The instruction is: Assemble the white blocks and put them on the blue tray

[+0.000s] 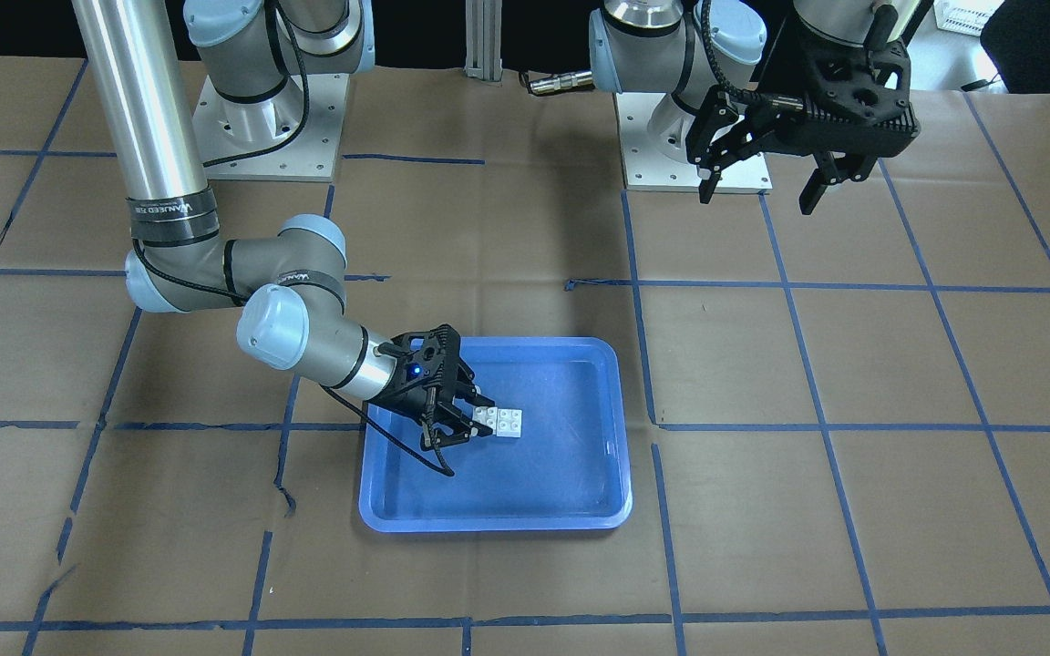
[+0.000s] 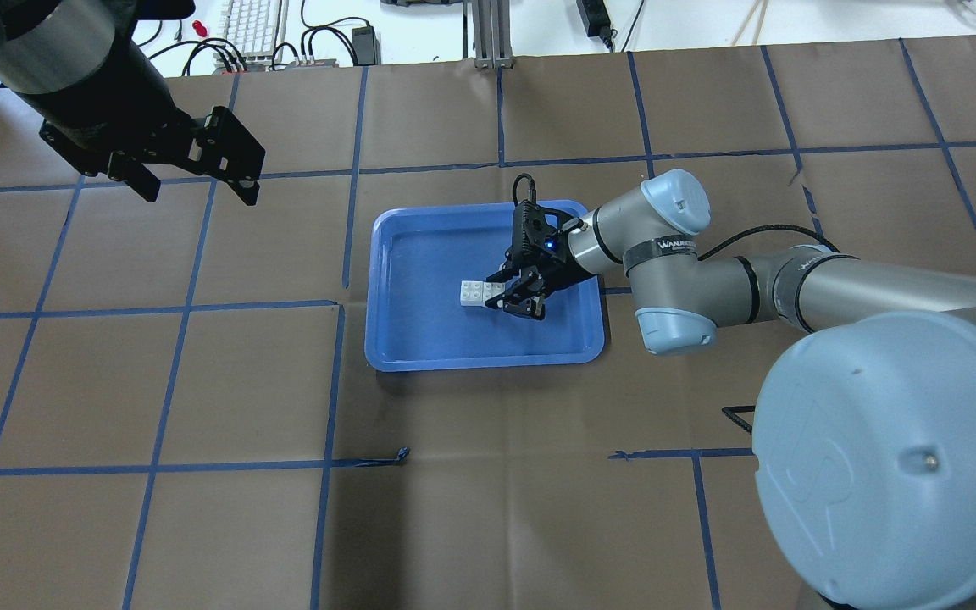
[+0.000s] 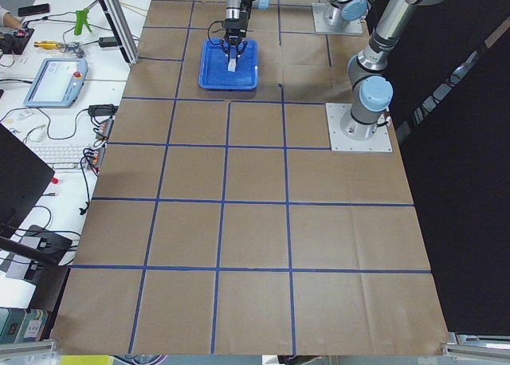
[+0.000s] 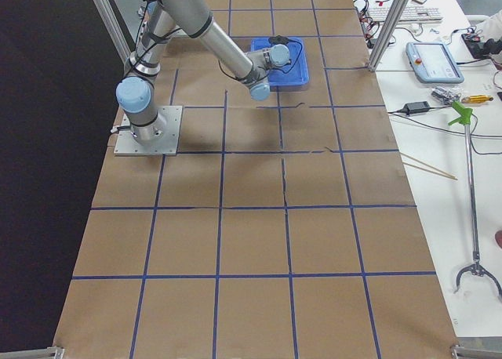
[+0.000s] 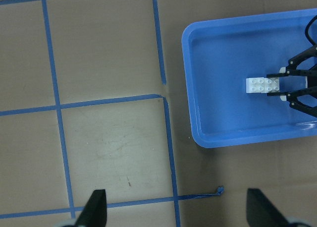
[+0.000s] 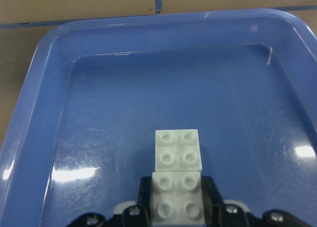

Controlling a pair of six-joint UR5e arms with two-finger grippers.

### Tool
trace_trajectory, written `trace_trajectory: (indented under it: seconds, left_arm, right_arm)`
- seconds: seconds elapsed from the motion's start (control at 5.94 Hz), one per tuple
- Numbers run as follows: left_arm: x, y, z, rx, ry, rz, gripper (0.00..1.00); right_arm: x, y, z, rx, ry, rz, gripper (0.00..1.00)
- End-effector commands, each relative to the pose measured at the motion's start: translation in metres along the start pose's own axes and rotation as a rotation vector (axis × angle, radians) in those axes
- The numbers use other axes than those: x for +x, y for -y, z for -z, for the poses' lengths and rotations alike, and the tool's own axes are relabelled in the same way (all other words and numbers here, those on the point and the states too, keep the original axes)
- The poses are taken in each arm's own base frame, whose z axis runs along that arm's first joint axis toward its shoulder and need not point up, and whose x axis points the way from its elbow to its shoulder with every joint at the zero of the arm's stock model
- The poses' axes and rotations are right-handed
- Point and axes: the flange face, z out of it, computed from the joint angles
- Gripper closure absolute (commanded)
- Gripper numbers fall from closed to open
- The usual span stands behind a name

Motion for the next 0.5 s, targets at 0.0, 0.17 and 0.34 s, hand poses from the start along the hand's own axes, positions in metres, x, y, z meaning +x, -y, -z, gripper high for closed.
trace_trajectory:
  seconds: [0.0, 0.17, 0.34]
  left_arm:
    - [0.0000, 0.0000, 0.0000, 0.000, 0.000, 0.000, 0.01]
    - [0.0007, 0.0000, 0.0007, 0.002, 0.000, -0.002, 0.01]
    - [0.0000, 0.0001, 0.0002, 0.002, 0.000, -0.002, 0.01]
  right_arm:
    - [0.0001, 0.0000, 0.0000, 0.000, -0.002, 0.002, 0.65]
    - [0.0009, 0.0010, 0.0006, 0.003, -0.006, 0.006, 0.65]
    - [0.0014, 0.0006, 0.0001, 0.004, -0.011, 0.011, 0.65]
